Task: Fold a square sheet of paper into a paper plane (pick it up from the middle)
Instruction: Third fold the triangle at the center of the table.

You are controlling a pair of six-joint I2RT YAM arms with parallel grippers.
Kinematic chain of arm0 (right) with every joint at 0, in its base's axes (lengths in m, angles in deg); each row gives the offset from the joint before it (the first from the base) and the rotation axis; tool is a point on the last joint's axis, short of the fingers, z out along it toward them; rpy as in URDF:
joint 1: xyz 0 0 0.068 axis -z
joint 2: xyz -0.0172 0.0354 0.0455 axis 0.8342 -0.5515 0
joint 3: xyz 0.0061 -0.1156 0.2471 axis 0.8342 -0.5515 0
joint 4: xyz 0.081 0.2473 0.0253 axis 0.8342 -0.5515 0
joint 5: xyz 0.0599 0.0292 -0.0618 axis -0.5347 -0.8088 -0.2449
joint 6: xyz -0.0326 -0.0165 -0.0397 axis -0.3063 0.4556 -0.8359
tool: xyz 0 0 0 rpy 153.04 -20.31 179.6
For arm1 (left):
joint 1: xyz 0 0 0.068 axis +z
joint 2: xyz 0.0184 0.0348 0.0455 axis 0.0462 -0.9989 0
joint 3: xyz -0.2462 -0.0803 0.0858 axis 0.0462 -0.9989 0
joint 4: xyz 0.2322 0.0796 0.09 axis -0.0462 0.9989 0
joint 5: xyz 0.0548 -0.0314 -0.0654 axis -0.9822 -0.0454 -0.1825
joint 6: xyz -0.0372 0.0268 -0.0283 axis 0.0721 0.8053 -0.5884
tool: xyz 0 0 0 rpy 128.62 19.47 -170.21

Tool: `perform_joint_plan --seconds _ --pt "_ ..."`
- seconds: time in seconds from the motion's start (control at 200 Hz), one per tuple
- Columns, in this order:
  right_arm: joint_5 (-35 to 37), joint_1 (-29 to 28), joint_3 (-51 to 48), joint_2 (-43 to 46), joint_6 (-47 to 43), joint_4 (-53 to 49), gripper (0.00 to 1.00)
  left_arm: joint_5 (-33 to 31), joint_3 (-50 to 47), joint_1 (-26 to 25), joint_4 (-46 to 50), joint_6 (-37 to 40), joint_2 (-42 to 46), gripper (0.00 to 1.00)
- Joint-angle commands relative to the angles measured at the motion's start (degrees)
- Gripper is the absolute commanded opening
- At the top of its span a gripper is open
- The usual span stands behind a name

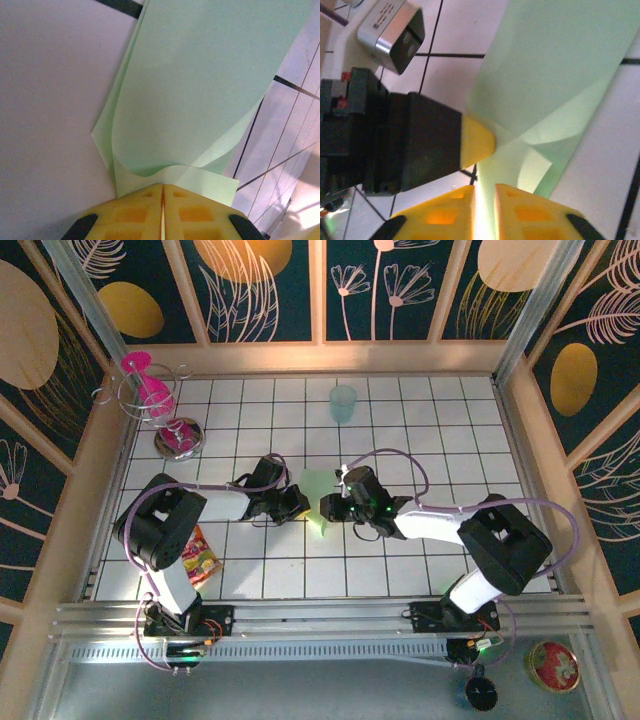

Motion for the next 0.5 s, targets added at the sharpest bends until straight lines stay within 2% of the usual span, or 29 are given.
perform_joint_plan --seconds 0.0,0.18,0.496 --pt "-4.65 -1.30 2.14 -1.35 -0.36 -0.86 0.13 -1.02 -0.81 -0.27 -0.51 -1.41 -1.30 0.09" --pt "-4.91 -2.96 4.75 -4.42 -2.17 -2.59 0.05 -0.28 -1.01 -0.27 -0.93 -1.41 -1.16 0.10" --pt "-5.98 -3.59 7.26 -8.34 -3.06 -4.10 0.04 1.00 -0.82 -0.32 -1.59 -1.32 -0.90 0.10"
